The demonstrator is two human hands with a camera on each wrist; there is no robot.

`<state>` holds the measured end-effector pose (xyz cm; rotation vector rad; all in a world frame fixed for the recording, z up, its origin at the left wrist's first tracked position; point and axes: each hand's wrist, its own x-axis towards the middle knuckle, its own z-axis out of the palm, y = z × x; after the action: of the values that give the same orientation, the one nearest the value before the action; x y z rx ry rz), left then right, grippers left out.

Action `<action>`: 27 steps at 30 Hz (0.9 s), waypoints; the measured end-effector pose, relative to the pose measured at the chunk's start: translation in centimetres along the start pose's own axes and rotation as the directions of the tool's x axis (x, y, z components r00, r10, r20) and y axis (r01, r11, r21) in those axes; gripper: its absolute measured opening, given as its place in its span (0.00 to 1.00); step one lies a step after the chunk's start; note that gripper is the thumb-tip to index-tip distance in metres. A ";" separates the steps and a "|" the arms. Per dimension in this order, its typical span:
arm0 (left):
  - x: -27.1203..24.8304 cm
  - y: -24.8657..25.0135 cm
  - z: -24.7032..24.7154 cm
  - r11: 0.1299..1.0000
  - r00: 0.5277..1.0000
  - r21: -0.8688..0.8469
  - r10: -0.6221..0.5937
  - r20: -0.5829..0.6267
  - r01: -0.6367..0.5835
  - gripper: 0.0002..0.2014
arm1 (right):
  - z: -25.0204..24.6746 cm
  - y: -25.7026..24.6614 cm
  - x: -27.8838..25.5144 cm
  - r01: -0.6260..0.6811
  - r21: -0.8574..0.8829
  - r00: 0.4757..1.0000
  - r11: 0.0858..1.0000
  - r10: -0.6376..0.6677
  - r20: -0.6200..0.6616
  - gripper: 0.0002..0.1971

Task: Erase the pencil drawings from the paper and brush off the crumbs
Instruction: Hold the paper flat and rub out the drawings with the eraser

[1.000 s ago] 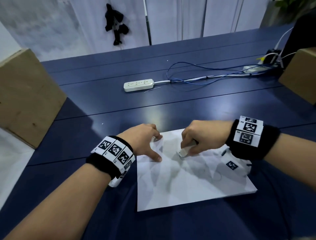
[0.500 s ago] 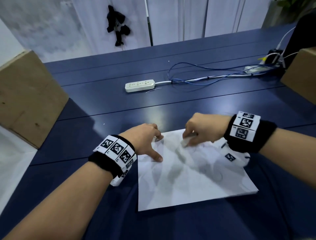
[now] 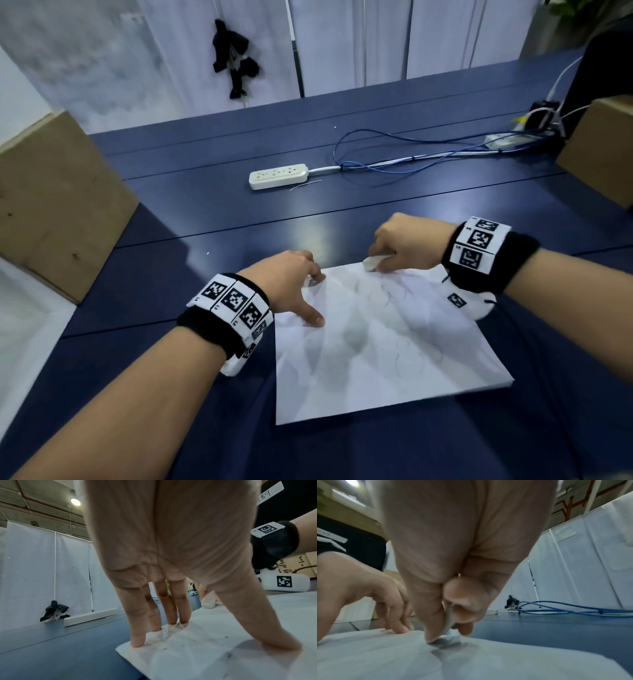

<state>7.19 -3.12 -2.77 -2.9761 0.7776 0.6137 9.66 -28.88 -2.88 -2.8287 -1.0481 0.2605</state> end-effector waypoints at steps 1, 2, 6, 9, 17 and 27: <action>-0.1 0.0 0.0 1.000 1.000 -0.001 -0.003 -0.002 0.003 0.39 | 0.1 -0.1 -0.1 0.018 0.001 1.000 1.000 -0.018 0.003 0.15; -0.1 0.0 0.0 1.000 1.000 -0.002 -0.006 -0.001 0.006 0.39 | 0.1 -0.7 -0.6 0.057 0.020 0.997 0.998 -0.058 0.043 0.17; 0.1 0.1 -0.1 1.000 1.000 0.006 -0.006 0.008 0.006 0.39 | 0.7 -2.5 -1.9 0.061 0.198 0.959 0.978 -0.112 0.260 0.18; 0.1 0.1 -0.1 1.000 1.000 -0.006 -0.005 0.004 0.005 0.40 | 0.2 -0.7 -0.1 0.030 0.022 0.992 0.999 -0.032 0.122 0.24; 0.0 0.0 0.0 1.000 1.000 -0.010 -0.016 0.005 0.016 0.39 | 0.6 -3.2 -2.3 0.109 0.151 0.958 0.983 -0.144 0.249 0.25; -0.1 0.0 0.0 1.000 1.000 -0.005 -0.019 0.000 0.019 0.38 | 0.3 -1.5 -1.3 0.144 0.036 0.986 0.989 -0.146 0.081 0.18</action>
<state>7.12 -3.10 -2.69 -2.9841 0.7485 0.6164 7.63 -28.59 -2.73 -2.7194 -1.2493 0.3796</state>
